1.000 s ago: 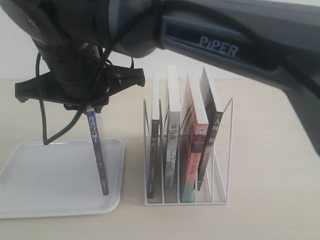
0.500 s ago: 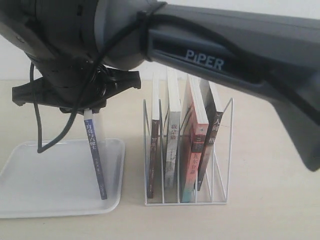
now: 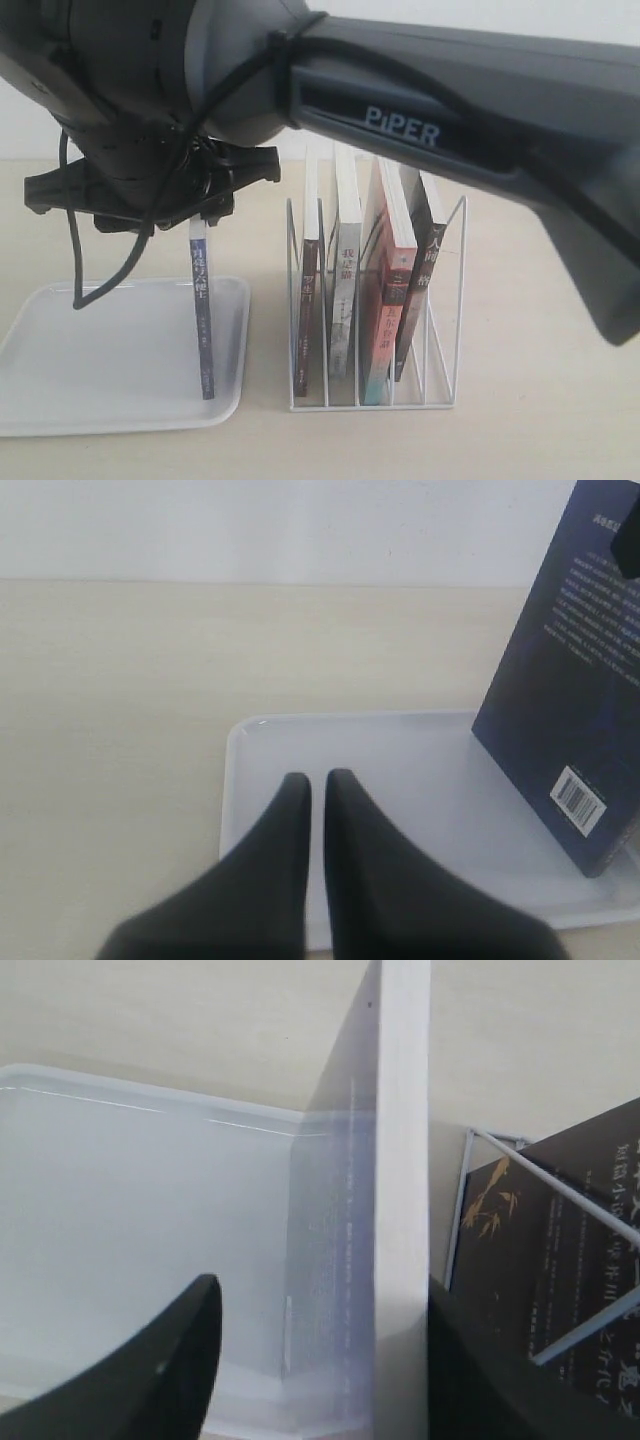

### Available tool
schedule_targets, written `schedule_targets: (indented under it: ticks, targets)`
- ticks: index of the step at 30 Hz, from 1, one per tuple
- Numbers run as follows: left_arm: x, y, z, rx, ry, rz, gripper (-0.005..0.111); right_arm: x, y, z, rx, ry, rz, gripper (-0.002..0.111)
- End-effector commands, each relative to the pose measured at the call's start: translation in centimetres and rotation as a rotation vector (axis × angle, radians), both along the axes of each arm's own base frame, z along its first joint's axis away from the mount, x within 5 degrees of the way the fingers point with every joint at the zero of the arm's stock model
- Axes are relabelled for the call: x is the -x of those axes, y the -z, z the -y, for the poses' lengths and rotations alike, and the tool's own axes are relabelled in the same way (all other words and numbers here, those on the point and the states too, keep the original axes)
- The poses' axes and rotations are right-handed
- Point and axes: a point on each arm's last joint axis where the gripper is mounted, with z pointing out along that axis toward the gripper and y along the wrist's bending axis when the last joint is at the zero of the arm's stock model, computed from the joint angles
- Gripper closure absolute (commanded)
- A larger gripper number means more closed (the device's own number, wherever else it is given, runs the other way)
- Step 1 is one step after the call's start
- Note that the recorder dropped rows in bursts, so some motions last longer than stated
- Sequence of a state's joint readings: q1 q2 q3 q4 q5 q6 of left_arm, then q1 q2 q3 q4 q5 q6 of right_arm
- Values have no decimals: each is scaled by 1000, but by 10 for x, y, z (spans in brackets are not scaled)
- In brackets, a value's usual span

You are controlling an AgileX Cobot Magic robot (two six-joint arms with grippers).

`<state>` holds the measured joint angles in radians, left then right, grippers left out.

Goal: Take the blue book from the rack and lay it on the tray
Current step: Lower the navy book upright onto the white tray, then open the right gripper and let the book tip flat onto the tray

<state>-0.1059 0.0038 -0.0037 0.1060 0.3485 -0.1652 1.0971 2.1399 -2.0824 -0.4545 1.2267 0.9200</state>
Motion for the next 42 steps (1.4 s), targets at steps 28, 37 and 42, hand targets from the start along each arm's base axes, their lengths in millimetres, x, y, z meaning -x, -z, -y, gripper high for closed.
schedule_targets:
  ticks: [28,37,42]
  targets:
    - [0,0,0,-1,-1,8,102,6,-28,-19,-271,-120,85,56]
    - [0,0,0,-1,-1,8,102,9,-49,-10,-293,-133,120,56]
    - [0,0,0,-1,-1,8,102,13,-63,-5,-312,-148,143,56]
